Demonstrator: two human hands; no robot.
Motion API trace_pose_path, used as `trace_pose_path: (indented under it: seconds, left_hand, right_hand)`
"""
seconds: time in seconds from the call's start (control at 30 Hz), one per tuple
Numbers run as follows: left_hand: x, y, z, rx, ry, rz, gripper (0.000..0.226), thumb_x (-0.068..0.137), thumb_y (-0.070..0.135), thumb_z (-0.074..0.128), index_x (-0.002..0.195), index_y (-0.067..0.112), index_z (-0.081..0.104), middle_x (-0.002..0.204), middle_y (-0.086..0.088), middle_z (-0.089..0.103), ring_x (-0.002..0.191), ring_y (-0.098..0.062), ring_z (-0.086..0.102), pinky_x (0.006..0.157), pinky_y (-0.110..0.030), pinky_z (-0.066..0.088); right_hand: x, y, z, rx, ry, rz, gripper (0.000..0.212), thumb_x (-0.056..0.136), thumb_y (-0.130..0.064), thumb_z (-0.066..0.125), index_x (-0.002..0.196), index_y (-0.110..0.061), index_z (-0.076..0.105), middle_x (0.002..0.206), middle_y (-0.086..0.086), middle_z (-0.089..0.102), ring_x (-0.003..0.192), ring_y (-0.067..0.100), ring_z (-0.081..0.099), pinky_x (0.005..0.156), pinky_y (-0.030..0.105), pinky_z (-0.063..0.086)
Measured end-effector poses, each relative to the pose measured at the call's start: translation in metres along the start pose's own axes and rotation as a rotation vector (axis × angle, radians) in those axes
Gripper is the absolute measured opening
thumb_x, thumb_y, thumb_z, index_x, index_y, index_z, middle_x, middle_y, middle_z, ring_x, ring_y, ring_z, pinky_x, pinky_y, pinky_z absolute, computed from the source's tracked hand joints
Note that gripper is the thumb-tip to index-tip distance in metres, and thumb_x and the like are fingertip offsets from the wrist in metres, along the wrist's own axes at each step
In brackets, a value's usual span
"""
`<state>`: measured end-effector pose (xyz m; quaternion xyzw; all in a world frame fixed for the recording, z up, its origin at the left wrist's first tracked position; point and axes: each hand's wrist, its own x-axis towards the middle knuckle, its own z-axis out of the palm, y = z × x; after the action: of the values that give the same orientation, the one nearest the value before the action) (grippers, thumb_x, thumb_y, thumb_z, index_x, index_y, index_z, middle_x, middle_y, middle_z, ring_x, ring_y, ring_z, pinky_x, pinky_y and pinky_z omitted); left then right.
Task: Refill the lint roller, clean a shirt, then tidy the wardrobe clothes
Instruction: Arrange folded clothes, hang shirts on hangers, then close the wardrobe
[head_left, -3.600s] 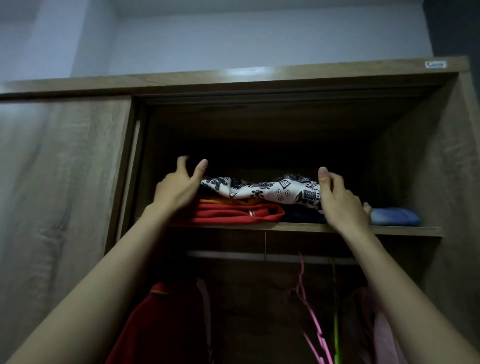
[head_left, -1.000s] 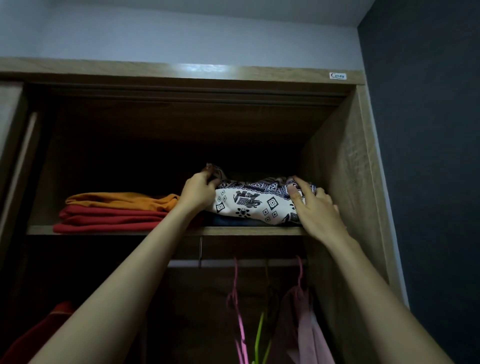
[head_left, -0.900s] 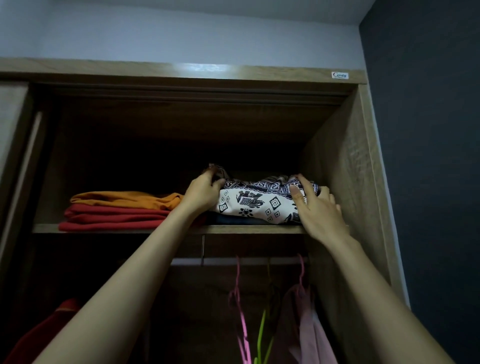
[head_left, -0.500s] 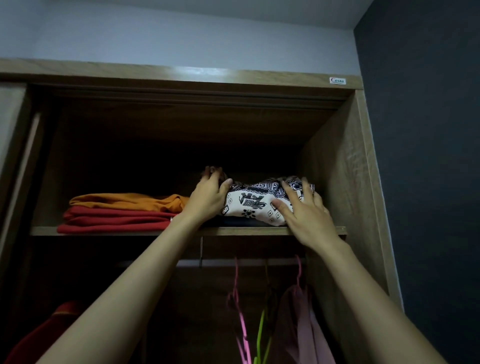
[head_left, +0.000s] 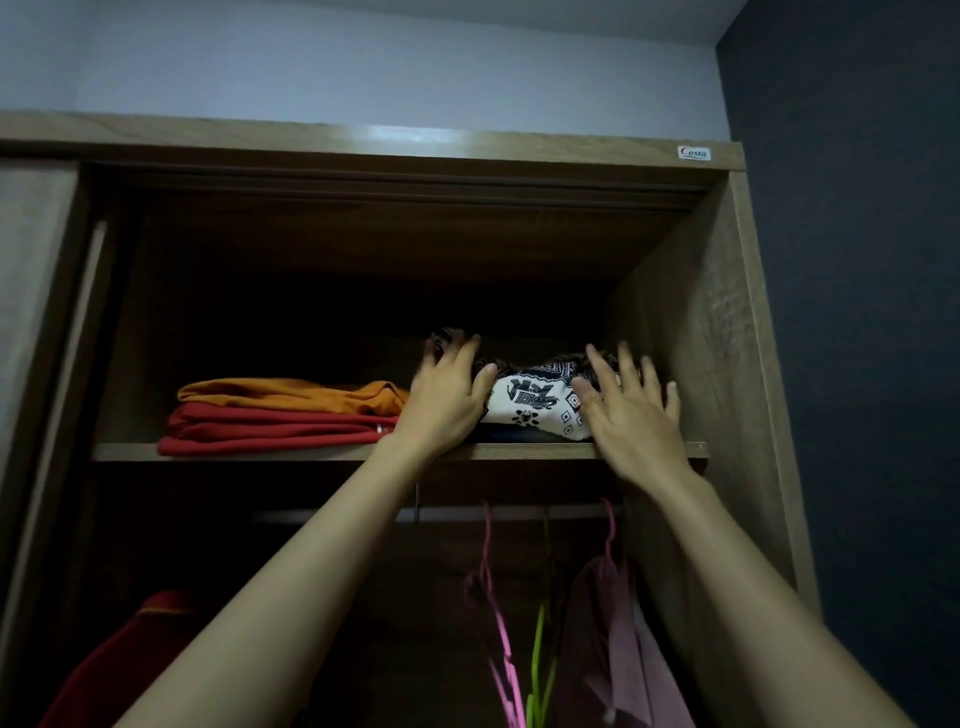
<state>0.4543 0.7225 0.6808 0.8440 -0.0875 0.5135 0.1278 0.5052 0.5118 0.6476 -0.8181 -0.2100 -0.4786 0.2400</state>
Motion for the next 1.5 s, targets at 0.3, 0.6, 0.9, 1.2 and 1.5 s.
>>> trace_pose_path:
  seconds: [0.3, 0.6, 0.9, 1.2, 1.5]
  left_hand:
    - [-0.070, -0.030, -0.039, 0.134, 0.311, 0.278, 0.049, 0.100, 0.035, 0.035, 0.144, 0.014, 0.042, 0.152, -0.008, 0.037, 0.143, -0.018, 0.030, 0.116, -0.024, 0.019]
    - [-0.094, -0.115, -0.127, 0.163, 0.447, 0.064, 0.047, 0.100, 0.037, 0.037, 0.141, 0.016, 0.045, 0.144, -0.007, 0.049, 0.138, -0.022, 0.039, 0.111, -0.041, 0.033]
    - [-0.094, -0.157, -0.173, -0.119, 0.132, -0.213, 0.049, 0.100, 0.042, 0.039, 0.144, 0.020, 0.039, 0.135, -0.010, 0.055, 0.122, -0.021, 0.053, 0.094, -0.026, 0.042]
    - [-0.086, -0.163, -0.188, -0.115, -0.120, -0.123, 0.054, 0.083, 0.049, 0.065, 0.133, 0.036, 0.051, 0.124, 0.008, 0.057, 0.110, -0.007, 0.056, 0.081, -0.018, 0.048]
    - [-0.059, -0.153, -0.183, -0.038, 0.005, -0.042, 0.018, 0.094, 0.031, 0.059, 0.103, 0.019, 0.069, 0.096, 0.004, 0.069, 0.085, -0.005, 0.066, 0.074, -0.023, 0.054]
  right_hand:
    - [-0.030, -0.047, 0.012, 0.241, 0.194, -0.197, 0.060, 0.094, -0.062, 0.011, 0.150, -0.040, 0.014, 0.161, -0.005, 0.005, 0.147, 0.011, 0.003, 0.118, 0.042, 0.004]
    - [-0.027, -0.142, 0.032, 0.461, 0.138, -0.351, 0.058, 0.097, -0.056, 0.023, 0.147, -0.027, 0.031, 0.155, -0.004, 0.028, 0.143, 0.010, 0.023, 0.117, 0.037, 0.017]
    - [-0.011, -0.196, 0.058, 0.537, -0.064, -0.296, 0.054, 0.100, -0.045, 0.034, 0.145, -0.015, 0.036, 0.147, 0.005, 0.041, 0.137, 0.019, 0.035, 0.110, 0.031, 0.027]
    - [-0.014, -0.202, 0.069, 0.373, -0.056, -0.277, 0.056, 0.098, -0.053, 0.028, 0.146, -0.025, 0.032, 0.148, 0.005, 0.039, 0.135, 0.026, 0.034, 0.107, 0.045, 0.031]
    - [-0.017, -0.206, 0.069, 0.400, -0.021, -0.277, 0.054, 0.098, -0.052, 0.030, 0.146, -0.027, 0.033, 0.146, 0.003, 0.041, 0.134, 0.023, 0.035, 0.107, 0.046, 0.029]
